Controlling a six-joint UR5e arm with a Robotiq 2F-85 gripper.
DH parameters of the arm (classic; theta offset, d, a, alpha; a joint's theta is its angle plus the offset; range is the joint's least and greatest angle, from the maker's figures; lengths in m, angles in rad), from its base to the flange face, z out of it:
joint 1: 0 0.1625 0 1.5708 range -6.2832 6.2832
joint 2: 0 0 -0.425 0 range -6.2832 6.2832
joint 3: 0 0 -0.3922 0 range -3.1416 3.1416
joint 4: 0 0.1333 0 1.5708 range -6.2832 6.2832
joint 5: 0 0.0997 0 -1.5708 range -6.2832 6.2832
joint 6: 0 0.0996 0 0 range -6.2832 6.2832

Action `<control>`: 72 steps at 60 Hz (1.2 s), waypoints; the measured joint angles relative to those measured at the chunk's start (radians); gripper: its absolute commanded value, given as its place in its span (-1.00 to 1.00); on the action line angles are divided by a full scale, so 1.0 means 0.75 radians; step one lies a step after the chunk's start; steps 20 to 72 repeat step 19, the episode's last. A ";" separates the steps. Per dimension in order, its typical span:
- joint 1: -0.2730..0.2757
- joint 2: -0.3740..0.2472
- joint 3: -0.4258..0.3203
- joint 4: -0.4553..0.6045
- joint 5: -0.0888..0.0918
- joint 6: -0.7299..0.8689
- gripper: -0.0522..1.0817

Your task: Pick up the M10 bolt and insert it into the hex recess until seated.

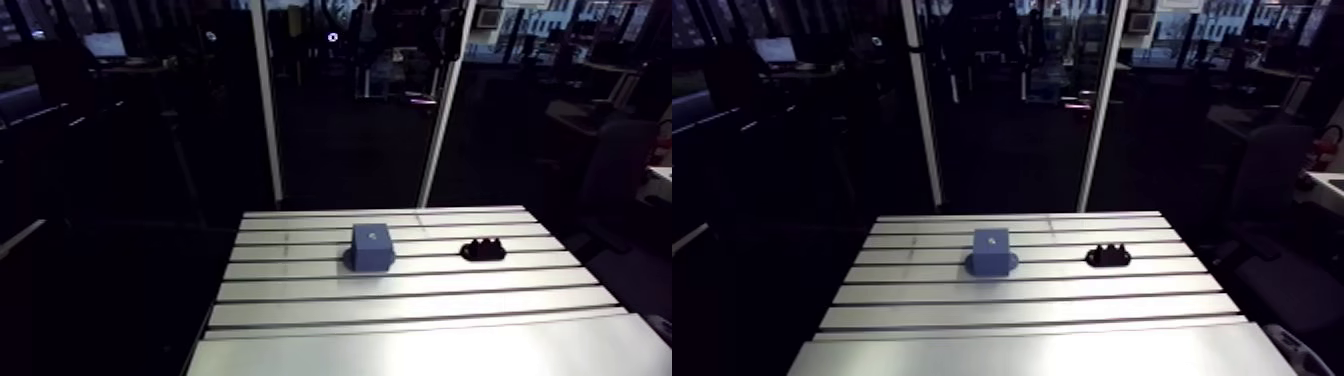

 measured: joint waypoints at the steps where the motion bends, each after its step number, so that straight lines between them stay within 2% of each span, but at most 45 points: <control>1: 0.000 -0.002 0.001 0.000 0.000 0.000 -0.90; 72: 0.004 -0.015 0.022 0.003 0.003 -0.002 -0.90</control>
